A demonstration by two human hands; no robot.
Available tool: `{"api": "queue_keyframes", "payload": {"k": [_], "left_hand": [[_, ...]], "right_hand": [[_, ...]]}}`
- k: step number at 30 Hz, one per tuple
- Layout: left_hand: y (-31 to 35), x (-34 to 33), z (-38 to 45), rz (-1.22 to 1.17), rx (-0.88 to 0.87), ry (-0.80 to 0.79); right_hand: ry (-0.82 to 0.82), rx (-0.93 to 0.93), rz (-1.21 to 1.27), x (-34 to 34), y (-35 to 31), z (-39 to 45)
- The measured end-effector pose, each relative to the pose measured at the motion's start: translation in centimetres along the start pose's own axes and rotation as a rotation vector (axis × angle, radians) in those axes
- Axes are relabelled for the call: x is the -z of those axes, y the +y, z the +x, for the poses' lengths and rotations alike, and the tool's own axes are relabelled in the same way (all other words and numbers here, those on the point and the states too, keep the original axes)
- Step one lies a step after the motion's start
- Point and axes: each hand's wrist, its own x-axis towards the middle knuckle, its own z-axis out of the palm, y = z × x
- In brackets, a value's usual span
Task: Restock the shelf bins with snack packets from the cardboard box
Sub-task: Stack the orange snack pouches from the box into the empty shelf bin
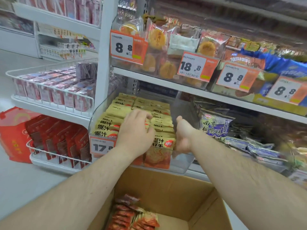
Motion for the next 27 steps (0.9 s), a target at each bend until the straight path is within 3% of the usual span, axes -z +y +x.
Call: {"api": "queue_keyframes", "payload": {"k": [12, 15, 19, 27], "left_hand": [[-1.2, -3.4, 9.2, 0.411, 0.053, -0.418], [-1.7, -4.1, 10.7, 0.474, 0.057, -0.49], [-2.4, -4.9, 11.4, 0.526, 0.101, -0.597], [-3.1, -5.7, 11.5, 0.569, 0.099, -0.65]], "right_hand": [[0.055, -0.089, -0.253, 0.2, -0.7, 3.4], [0.122, -0.054, -0.199, 1.6, -2.1, 8.4], [0.107, -0.053, -0.161, 0.4, -3.3, 7.5], [0.138, -0.036, -0.119, 0.6, -5.8, 8.6]]}}
